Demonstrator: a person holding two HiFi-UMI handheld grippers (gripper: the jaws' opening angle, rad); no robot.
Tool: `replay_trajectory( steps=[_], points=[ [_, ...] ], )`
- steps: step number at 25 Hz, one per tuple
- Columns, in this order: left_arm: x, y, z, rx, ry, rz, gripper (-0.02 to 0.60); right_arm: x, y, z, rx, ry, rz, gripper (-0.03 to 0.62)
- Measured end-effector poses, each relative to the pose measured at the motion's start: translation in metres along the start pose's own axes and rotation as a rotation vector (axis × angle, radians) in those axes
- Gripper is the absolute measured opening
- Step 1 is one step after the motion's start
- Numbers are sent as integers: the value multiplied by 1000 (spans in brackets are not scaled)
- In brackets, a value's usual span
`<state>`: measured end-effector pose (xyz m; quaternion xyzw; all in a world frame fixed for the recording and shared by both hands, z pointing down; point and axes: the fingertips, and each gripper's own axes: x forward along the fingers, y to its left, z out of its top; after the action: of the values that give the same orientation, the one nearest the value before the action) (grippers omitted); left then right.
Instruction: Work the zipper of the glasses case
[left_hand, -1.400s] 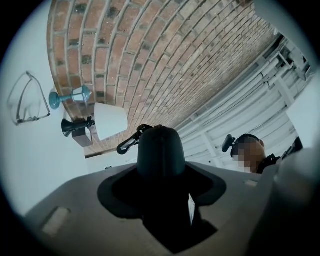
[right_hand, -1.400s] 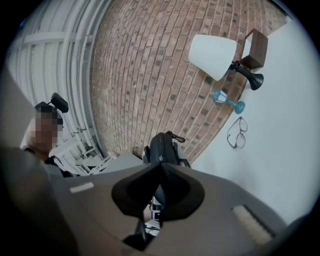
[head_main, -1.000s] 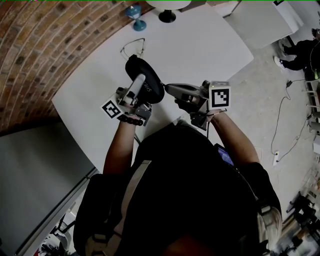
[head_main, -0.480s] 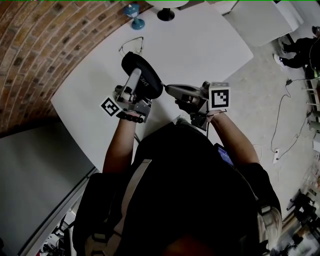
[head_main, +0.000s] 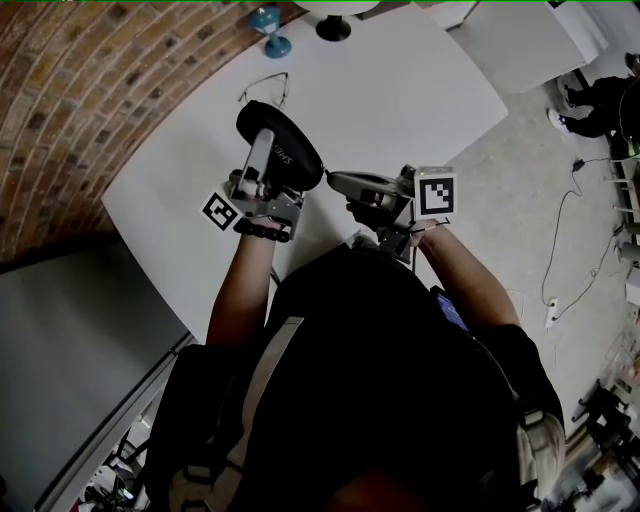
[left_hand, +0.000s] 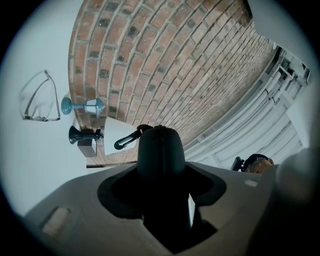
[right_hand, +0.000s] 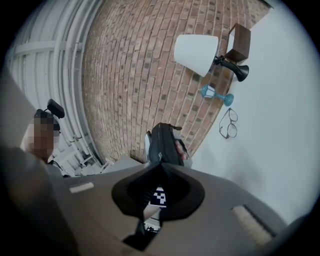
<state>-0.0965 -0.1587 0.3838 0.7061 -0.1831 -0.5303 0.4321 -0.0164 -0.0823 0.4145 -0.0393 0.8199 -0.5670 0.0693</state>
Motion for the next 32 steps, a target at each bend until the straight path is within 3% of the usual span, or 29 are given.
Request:
replay_trajectory(
  steps=[7, 12, 16, 27, 32],
  points=[
    [-4, 0, 3, 5, 2, 0, 262, 3, -2, -4, -13, 14, -10, 5],
    [-2, -5, 18, -27, -89, -45, 262, 7, 0, -9, 44, 26, 24, 5],
    [0, -8, 15, -27, -55, -65, 263, 6, 2, -12, 80, 9, 44, 5],
    [-18, 3, 14, -16, -34, -18, 292, -5, 3, 6, 12, -3, 5, 5],
    [-32, 9, 0, 26, 93, 32, 322, -12, 6, 23, -27, -16, 1, 5]
  ],
)
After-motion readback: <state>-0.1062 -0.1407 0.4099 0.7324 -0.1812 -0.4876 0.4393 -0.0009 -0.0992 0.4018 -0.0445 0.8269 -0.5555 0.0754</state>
